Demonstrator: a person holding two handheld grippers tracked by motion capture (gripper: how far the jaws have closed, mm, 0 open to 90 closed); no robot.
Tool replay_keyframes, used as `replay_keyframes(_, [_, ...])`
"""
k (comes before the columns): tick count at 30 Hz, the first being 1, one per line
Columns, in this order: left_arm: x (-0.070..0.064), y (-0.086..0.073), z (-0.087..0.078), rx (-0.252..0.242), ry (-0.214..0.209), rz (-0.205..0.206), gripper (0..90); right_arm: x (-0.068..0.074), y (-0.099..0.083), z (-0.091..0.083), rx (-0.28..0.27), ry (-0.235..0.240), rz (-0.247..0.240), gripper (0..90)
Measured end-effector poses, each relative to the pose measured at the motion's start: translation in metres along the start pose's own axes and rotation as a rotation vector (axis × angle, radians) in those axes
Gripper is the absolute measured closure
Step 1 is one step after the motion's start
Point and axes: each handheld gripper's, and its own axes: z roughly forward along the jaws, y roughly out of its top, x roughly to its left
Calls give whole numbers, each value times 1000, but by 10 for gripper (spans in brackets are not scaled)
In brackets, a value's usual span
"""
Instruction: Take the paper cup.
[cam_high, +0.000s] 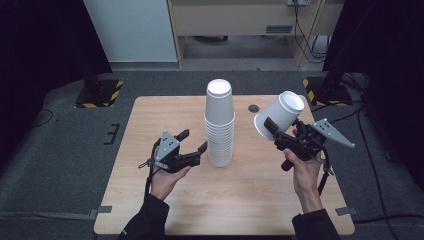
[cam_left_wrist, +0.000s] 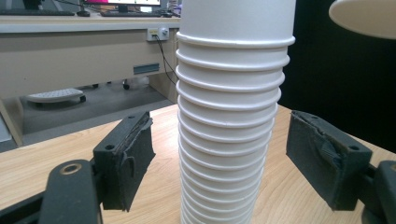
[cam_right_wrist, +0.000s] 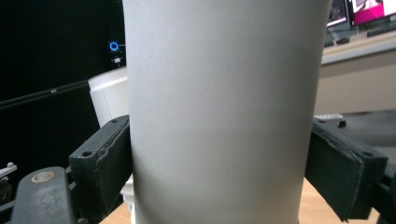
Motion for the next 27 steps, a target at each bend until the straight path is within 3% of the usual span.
replay_keyframes(6, [-4,-6,3,6,-11,4,227,-9,-19,-10,1,-11,67,152])
replay_keyframes(14, [-11,-15,8,22,-21,8,230,-16,-41,-21,23,-40,88,152])
replay_keyframes(17, [-13,-16,9,29,-25,8,232,-19,-49,-24,27,-52,119,152])
replay_keyframes(27, [-21,-21,12,27,-36,17,245,-25,-59,-31,11,-63,197,152])
